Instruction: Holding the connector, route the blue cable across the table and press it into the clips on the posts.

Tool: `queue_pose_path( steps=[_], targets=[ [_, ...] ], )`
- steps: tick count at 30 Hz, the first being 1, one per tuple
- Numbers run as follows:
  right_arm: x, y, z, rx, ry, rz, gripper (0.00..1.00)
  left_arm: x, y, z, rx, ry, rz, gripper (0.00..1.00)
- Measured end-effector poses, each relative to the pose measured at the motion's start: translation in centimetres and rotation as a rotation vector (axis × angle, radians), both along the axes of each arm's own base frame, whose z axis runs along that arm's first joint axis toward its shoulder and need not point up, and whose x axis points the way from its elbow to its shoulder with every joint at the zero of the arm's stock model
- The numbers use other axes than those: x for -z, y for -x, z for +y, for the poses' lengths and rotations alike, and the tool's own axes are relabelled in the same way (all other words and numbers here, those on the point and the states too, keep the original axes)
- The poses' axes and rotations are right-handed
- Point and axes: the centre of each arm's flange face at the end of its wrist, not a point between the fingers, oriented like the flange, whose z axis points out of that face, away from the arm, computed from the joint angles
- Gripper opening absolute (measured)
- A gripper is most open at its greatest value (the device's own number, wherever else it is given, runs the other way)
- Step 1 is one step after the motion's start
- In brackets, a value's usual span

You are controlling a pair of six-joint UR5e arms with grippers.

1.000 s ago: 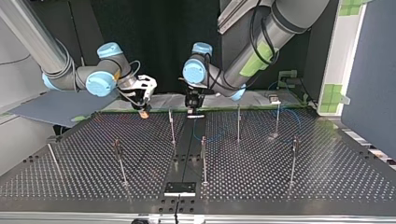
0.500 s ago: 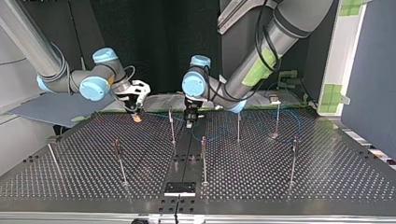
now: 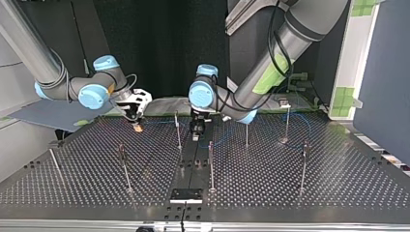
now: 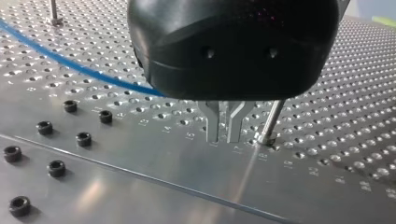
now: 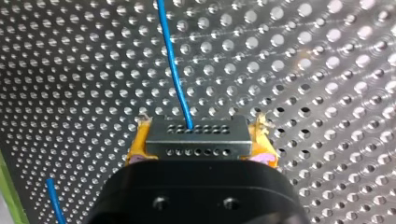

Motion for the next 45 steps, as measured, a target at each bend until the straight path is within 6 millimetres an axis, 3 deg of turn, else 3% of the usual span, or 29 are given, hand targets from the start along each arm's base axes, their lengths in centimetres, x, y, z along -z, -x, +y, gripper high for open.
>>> queue_pose_path(
  steps=[1,3,4,5,7,23,28,36,45],
  targets=[
    [0.0,0.1,-0.1,0.001,0.001,-0.001,0.0,0.1,0.1,0.0,0.001,-0.002,0.004,0.5],
    [-0.1,0.2,-0.2,0.001,0.002,-0.002,0.0,0.2,0.3,-0.1,0.003,-0.009,0.016,0.56],
    [-0.1,0.3,-0.3,0.001,0.002,-0.003,0.0,0.2,0.4,-0.1,0.004,-0.012,0.022,0.75],
    [-0.1,0.4,-0.3,0.001,0.001,-0.003,0.0,0.3,0.5,-0.1,0.005,-0.015,0.028,0.75],
    [-0.1,0.5,-0.4,0.001,0.001,-0.004,0.0,0.4,0.8,-0.2,0.008,-0.026,0.042,1.0],
    [-0.1,0.3,-0.1,-0.007,-0.013,-0.001,0.0,0.7,4.4,-2.0,0.032,-0.173,0.122,1.0],
    [-0.1,0.3,-0.1,-0.008,-0.013,-0.001,0.0,-0.3,6.6,-3.3,0.034,-0.203,0.14,1.0],
    [-0.1,0.3,-0.1,-0.007,-0.013,-0.001,0.0,1.0,11.6,-5.1,0.083,-0.272,0.206,1.0],
    [0.0,0.8,-0.3,-0.002,-0.018,0.0,0.0,0.8,13.6,-7.3,0.12,-0.243,0.172,1.0]
  ],
)
